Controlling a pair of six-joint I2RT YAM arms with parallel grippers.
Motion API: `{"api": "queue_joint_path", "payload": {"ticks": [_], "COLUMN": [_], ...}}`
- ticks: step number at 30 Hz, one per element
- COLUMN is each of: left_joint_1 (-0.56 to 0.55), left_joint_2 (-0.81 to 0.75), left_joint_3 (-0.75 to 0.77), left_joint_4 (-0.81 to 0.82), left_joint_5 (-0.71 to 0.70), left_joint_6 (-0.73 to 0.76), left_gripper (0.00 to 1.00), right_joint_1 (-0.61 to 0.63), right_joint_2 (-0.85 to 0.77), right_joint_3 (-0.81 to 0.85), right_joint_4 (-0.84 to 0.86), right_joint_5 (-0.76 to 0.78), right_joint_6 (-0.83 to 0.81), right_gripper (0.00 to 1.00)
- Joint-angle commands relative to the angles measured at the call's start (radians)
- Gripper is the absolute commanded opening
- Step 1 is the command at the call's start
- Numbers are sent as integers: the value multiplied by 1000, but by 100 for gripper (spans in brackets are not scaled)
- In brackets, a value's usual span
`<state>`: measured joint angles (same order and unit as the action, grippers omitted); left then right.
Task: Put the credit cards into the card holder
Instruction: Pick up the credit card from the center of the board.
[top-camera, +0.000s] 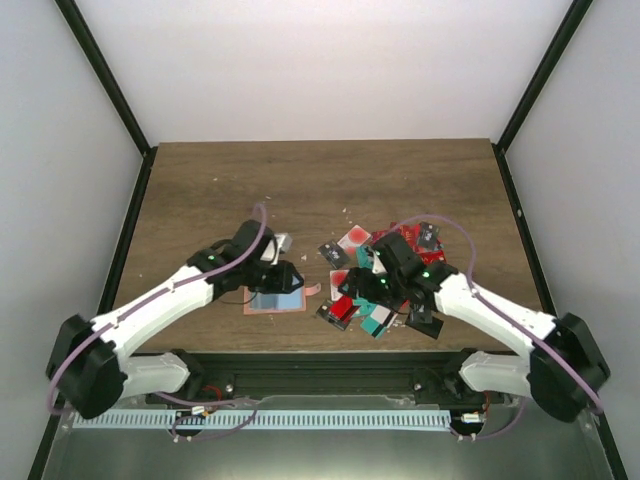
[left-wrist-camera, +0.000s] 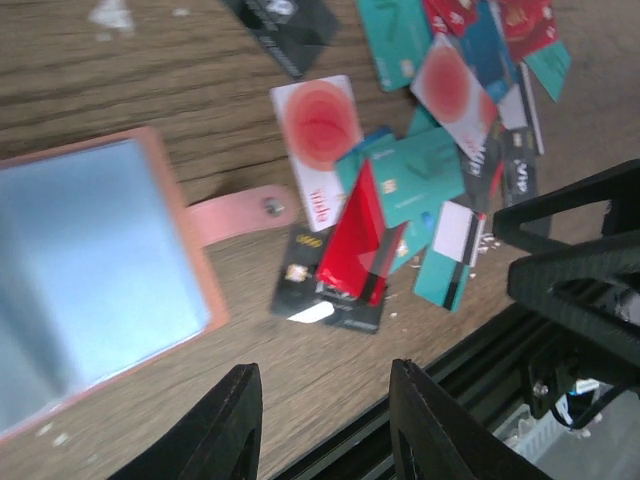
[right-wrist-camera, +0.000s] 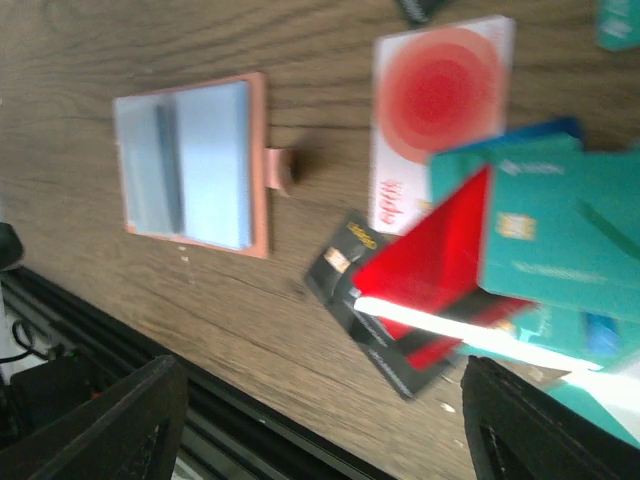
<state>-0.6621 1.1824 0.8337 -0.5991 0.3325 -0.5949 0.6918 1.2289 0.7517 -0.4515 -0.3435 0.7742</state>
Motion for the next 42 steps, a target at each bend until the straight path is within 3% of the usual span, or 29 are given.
{"api": "queue_joint_path", "payload": {"ticks": [1,8,19,30,42], "left_joint_1": [-62,-116,-134,-144,-148], "left_joint_2": [126,412,786,982,1076], "left_joint_3": [83,258,504,707,717], "left_joint_4": [137,211,152,74,-56], "left_joint_5": [74,191,304,286,334], "left_joint_6": [70,167,261,300,372], "left_gripper": [38,38,37,36,36], "right_joint_1": [-17,-33,-40,-58,-60], "right_joint_2": [-133,-249,-263,-190,-53], "right_joint_3": [-87,-225,-426,-482,-483], "right_joint_4": [-54,11,276,405,388], "right_joint_5": [123,142,138,156,222], "right_joint_6": [172,374,669,731,802], "right_gripper": [79,79,75,72,64]}}
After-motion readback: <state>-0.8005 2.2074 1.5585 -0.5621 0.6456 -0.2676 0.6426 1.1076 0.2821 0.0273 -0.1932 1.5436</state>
